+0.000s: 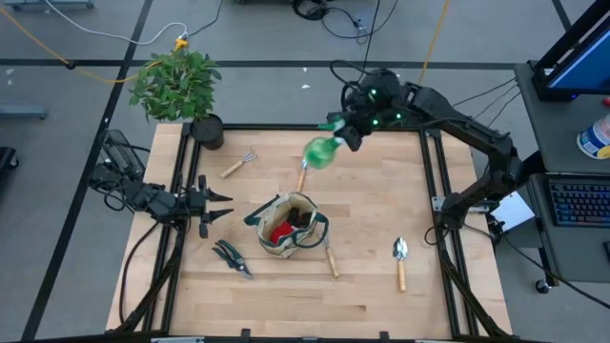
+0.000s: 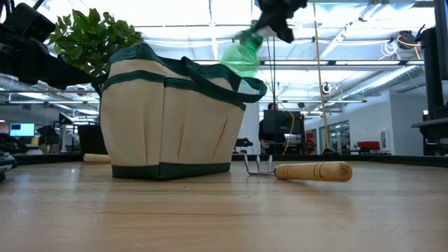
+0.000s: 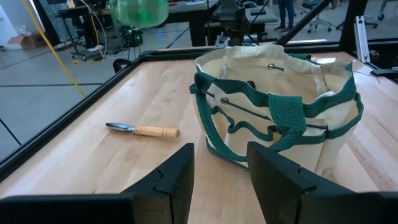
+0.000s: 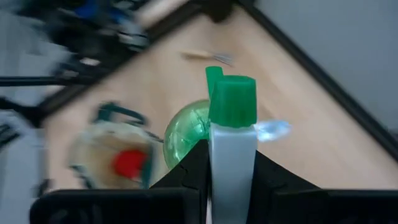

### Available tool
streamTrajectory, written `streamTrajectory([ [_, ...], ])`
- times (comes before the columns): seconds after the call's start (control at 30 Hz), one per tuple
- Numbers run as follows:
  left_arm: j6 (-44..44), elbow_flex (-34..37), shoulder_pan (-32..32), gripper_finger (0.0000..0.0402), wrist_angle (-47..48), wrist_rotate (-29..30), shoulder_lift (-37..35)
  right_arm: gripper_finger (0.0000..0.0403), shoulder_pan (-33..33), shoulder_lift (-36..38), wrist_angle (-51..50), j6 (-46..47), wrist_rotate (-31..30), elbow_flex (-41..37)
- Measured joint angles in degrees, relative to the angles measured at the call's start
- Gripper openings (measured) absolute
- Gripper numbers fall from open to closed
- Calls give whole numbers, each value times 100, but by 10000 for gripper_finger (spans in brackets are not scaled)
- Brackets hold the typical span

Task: Pick & Place Garden tools in Gardening bag
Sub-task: Put the green spray bottle into the brown bag

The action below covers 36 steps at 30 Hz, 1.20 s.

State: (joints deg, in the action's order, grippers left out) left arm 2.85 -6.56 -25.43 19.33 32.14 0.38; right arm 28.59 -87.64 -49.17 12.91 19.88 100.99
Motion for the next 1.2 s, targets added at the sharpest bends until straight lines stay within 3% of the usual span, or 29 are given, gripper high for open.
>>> streamTrajectory([
  [0.2, 0, 1, 2, 154, 0, -2, -1, 46, -449, 0, 751, 300, 826, 2],
  [0.5, -2, -1, 2, 154, 0, -4, 0, 46, -1176, 0, 1485, 729, 1354, 0],
  [0.67, -2, 1, 0, 154, 0, -4, -2, 46, -1594, -2, 1514, 923, 1220, 0],
  [0.93, 13, 0, 1, 154, 0, -7, 0, 46, -2044, -24, 1513, 1517, 262, -224],
  [1.2, 18, 1, 1, 154, 0, -7, 0, 46, -2130, -26, 1852, 2041, 113, -902],
])
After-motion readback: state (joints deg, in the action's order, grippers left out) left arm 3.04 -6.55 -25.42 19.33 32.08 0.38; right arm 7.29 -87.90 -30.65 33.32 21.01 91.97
